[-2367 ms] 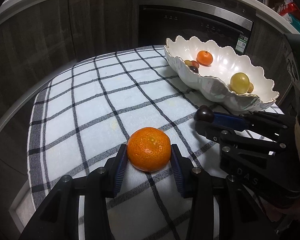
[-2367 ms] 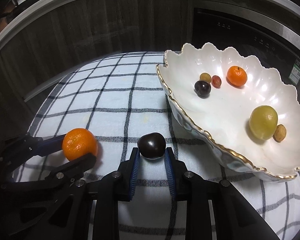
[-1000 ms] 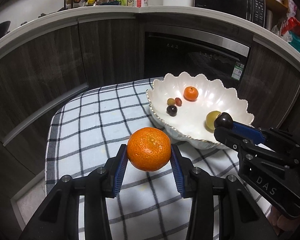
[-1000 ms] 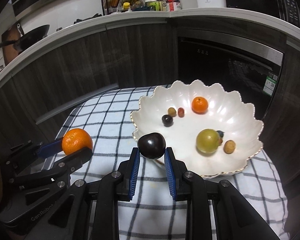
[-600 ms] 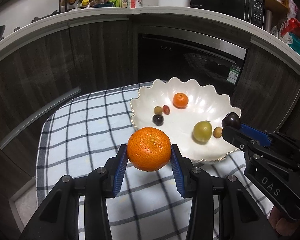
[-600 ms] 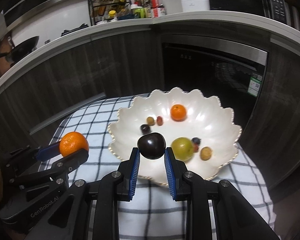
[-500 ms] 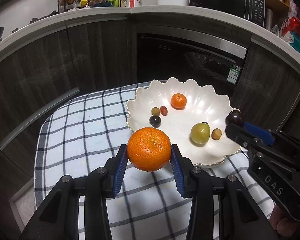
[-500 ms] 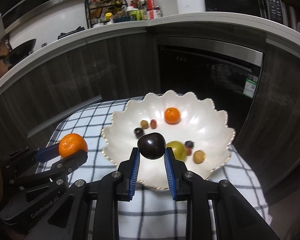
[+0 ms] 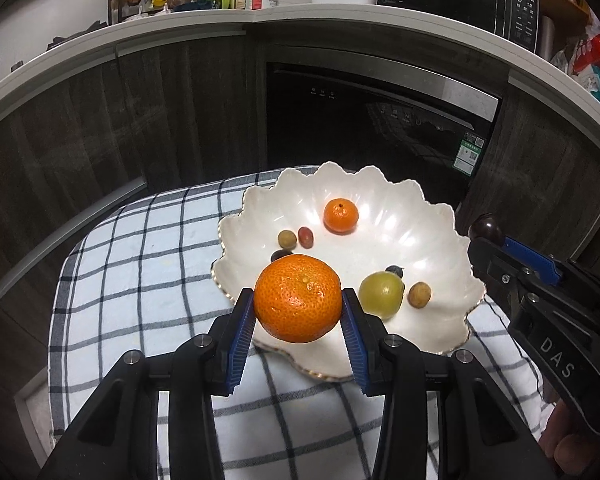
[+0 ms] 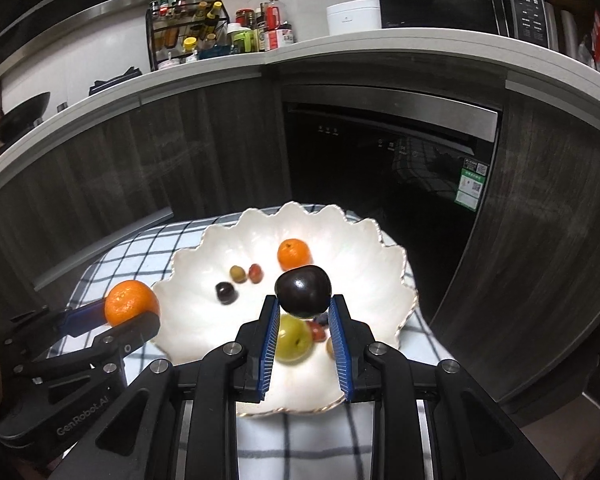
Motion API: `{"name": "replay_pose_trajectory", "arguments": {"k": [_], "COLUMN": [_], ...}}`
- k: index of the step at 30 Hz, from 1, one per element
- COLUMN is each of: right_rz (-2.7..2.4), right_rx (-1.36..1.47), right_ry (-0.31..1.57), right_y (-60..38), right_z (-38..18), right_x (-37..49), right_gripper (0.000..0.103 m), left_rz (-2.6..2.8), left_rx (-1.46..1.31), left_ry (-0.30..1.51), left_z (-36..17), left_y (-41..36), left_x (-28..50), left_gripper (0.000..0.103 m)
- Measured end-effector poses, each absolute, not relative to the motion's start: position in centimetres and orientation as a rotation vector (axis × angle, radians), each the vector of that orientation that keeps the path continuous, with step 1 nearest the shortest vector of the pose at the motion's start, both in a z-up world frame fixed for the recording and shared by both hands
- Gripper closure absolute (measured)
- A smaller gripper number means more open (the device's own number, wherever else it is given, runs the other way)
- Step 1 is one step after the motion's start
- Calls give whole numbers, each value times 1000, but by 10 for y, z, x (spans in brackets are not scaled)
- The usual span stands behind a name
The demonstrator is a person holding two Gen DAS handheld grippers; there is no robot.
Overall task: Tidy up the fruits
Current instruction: 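Lift and carry the mandarin and plum over the white bowl, then open both tools to drop the mandarin and plum into the bowl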
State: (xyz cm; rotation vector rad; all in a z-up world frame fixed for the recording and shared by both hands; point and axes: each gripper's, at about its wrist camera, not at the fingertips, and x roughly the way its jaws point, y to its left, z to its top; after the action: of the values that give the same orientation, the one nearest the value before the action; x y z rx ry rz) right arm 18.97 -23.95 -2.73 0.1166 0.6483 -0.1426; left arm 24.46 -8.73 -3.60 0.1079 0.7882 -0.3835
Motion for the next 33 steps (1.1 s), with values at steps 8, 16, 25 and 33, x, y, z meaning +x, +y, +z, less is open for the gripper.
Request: {"name": "replay_pose_trajectory", "arguments": {"k": [8, 16, 25, 33], "right_rz": [-158, -157, -157, -145], "right_rx": [120, 115, 120, 130], "right_ry": [662, 689, 736, 779], "right_y": [-262, -275, -288, -297], "right_z": [-33, -43, -57, -71], "right_x": [205, 221, 240, 258], "right_gripper": [76, 76, 76, 76], "left_rz": [-372, -360, -346, -337], "left_rx": [117, 122, 121, 129], "left_ry": [801, 822, 846, 870], "left_z": [-43, -51, -60, -71], "left_y": [-104, -114, -122, -125], "left_x": [259, 272, 288, 298], "left_gripper": [61, 61, 61, 60]}}
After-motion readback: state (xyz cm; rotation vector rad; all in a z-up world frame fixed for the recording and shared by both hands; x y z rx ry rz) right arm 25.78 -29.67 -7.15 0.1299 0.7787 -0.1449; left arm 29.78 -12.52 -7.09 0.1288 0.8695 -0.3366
